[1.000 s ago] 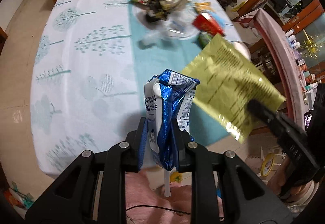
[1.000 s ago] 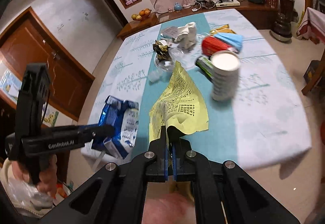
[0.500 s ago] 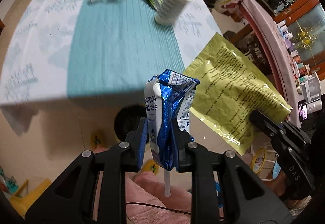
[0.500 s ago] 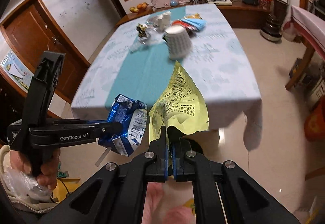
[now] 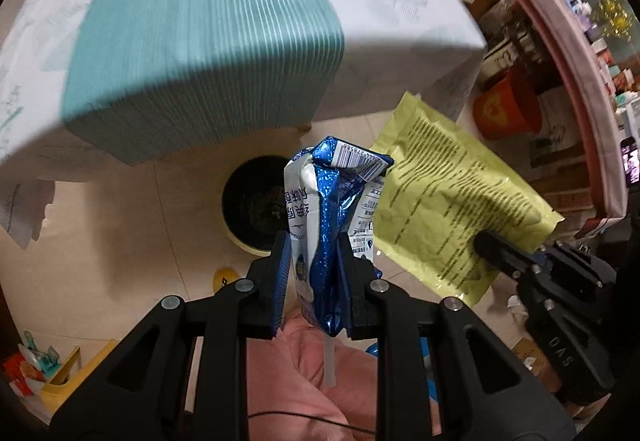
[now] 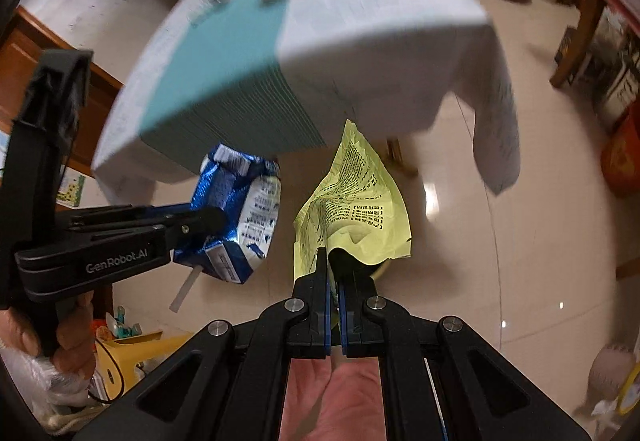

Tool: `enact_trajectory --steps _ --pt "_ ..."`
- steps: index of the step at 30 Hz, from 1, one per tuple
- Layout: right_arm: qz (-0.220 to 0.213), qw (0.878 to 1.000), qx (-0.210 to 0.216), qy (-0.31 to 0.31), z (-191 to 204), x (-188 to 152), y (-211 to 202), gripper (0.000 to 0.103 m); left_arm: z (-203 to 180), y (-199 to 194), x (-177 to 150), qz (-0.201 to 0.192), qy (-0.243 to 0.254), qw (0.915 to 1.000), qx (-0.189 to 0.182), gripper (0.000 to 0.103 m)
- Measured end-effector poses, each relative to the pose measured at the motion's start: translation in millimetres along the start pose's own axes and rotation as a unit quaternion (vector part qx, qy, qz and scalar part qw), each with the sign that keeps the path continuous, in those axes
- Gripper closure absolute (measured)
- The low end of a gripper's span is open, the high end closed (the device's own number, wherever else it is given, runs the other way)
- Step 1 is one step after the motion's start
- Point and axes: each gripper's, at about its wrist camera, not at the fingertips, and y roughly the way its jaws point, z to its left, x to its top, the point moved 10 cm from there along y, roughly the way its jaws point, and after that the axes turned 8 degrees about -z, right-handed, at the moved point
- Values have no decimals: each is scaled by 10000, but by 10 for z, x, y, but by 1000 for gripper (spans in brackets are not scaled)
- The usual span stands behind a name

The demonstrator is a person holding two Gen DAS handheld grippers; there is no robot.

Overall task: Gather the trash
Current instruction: 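Carry the drink carton and yellow packet down over the bin with both tools, then open both tools to drop the carton and packet into the bin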

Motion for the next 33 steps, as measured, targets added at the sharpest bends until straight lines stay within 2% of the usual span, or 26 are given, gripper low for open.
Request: enact_trajectory --steps 7,15,20,25,28,29,30,33 --pt "569 9976 -266 291 -389 -508 991 100 69 884 -186 293 123 9993 190 84" --pt "1063 9903 -585 671 -821 -994 2160 100 394 2126 -384 732 -12 9964 433 84" --pt "1273 9866 -705 733 -865 -1088 2741 100 630 2791 -535 921 -58 9936 645 84" --pt "1498 9841 -712 643 -829 -1159 3229 100 796 3189 -657 1040 37 9916 771 84" --pt "1763 9803 -617 644 -767 -1201 3493 84 903 3366 -698 1107 53 9903 835 83" --pt "1799 9797 -623 627 -752 -1211 3529 73 949 3390 -694 1131 40 9897 872 82" --pt "1801 9799 -621 598 -739 -1219 3578 68 968 3431 -704 1165 14 9892 885 81" --pt "1759 9808 -594 595 -706 -1221 3738 65 1127 3514 -733 1249 -117 9874 961 60"
